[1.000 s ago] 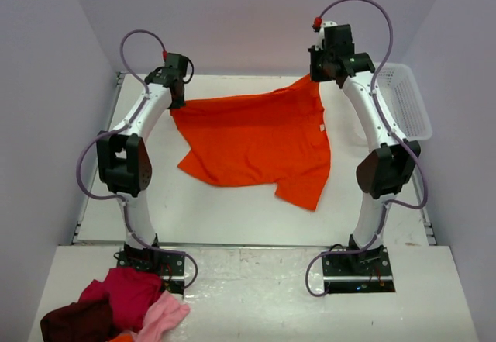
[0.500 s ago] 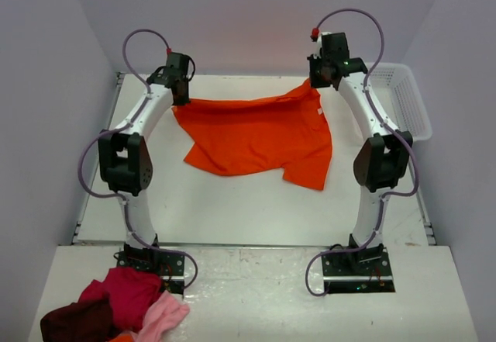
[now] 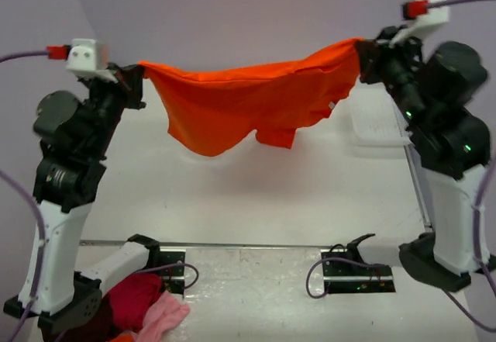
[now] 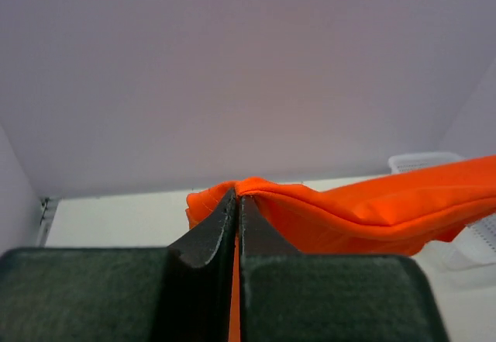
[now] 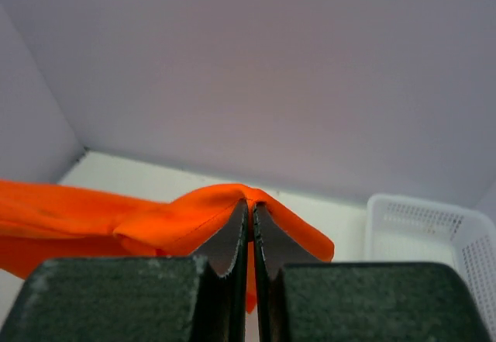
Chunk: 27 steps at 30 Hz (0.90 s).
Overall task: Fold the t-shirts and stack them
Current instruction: Flatten out the tshirt
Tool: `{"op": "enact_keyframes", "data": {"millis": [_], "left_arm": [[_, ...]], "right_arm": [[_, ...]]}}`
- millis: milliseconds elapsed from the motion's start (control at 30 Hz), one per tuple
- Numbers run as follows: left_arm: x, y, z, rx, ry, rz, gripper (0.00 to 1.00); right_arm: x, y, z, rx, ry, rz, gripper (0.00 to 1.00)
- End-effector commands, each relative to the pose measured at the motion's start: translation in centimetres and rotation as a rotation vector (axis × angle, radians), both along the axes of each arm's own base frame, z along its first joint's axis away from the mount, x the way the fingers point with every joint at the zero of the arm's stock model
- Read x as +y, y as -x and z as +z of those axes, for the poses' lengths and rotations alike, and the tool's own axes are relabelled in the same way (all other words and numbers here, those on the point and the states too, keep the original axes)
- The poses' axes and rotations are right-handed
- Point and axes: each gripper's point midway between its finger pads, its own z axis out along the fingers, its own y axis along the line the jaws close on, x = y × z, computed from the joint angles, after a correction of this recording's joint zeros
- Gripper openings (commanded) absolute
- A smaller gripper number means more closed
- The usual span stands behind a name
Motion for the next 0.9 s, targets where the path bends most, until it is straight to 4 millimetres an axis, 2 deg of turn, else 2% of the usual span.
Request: {"op": "enact_keyframes", "data": {"millis": [0, 33, 67, 133, 167, 200, 300, 367, 400, 467, 500, 533, 567, 600, 633, 667, 700, 733, 767, 800, 833, 867], "left_arm": [[-0.8, 3.6, 2.6, -0.111, -0.017, -0.109, 0.0], [-0.6, 4.7, 3.3, -0.141, -0.013, -0.114, 0.0], [-0.5, 6.8, 4.6, -0.197, -0.008, -0.147, 0.0], [-0.2, 9.1, 6.2, -0.259, -0.001, -0.171, 0.0], [0.1, 10.4, 6.8, -0.28, 0.001, -0.176, 0.0], [0.2, 11.3, 7.4, -0.299, 0.002, -0.184, 0.0], [1.0, 14.2, 8.8, -0.353, 0.014, -0.191, 0.0], [1.7, 14.6, 8.8, -0.353, 0.019, -0.164, 0.0], [2.4, 14.2, 8.6, -0.338, 0.029, -0.119, 0.0], [2.4, 11.0, 6.5, -0.23, 0.017, -0.065, 0.0], [2.6, 9.3, 5.3, -0.172, 0.018, -0.027, 0.0], [3.3, 7.3, 3.8, -0.1, 0.023, 0.047, 0.0], [2.5, 3.7, 0.5, 0.025, -0.024, 0.071, 0.0], [2.3, 2.0, -1.3, 0.082, -0.043, 0.094, 0.0], [2.8, 0.1, -3.4, 0.147, -0.057, 0.158, 0.0], [2.2, -2.7, -6.9, 0.267, -0.094, 0.177, 0.0], [1.9, -3.8, -8.2, 0.309, -0.107, 0.184, 0.0], [1.8, -6.0, -11.0, 0.373, -0.14, 0.216, 0.0], [1.6, -6.9, -12.5, 0.41, -0.139, 0.229, 0.0], [1.9, -7.9, -14.4, 0.452, -0.154, 0.24, 0.0], [2.2, -9.3, -17.6, 0.54, -0.188, 0.277, 0.0], [2.3, -9.9, -19.2, 0.585, -0.182, 0.3, 0.0]], "right_arm": [[-2.9, 5.8, 4.1, -0.11, -0.028, -0.04, 0.0], [-2.7, 7.1, 4.4, -0.116, -0.033, -0.011, 0.0], [-3.2, 9.0, 5.6, -0.153, -0.054, 0.003, 0.0], [-3.3, 11.4, 6.7, -0.19, -0.078, 0.053, 0.0], [-3.9, 13.0, 7.7, -0.224, -0.098, 0.067, 0.0], [-3.9, 13.8, 7.7, -0.227, -0.102, 0.093, 0.0], [-4.3, 15.7, 8.1, -0.249, -0.134, 0.125, 0.0], [-3.8, 16.2, 8.1, -0.251, -0.142, 0.16, 0.0], [-3.7, 15.7, 7.9, -0.24, -0.148, 0.151, 0.0], [-3.4, 13.8, 6.9, -0.196, -0.124, 0.111, 0.0], [-2.5, 11.3, 5.4, -0.136, -0.089, 0.08, 0.0], [-2.2, 9.7, 4.3, -0.101, -0.067, 0.043, 0.0], [-1.4, 7.8, 2.4, -0.045, -0.033, 0.021, 0.0], [-0.9, 6.1, 1.0, -0.004, -0.015, -0.002, 0.0], [0.5, 3.4, -1.3, 0.064, 0.023, -0.019, 0.0], [1.2, 1.7, -3.6, 0.123, 0.045, -0.032, 0.0], [1.2, -0.1, -5.4, 0.164, 0.056, -0.06, 0.0], [1.9, -2.5, -7.9, 0.225, 0.074, -0.072, 0.0], [2.0, -4.0, -10.6, 0.287, 0.082, -0.086, 0.0], [0.9, -5.6, -12.2, 0.32, 0.084, -0.129, 0.0], [1.0, -7.3, -14.7, 0.38, 0.105, -0.146, 0.0], [0.6, -8.3, -16.7, 0.419, 0.118, -0.164, 0.0]]}}
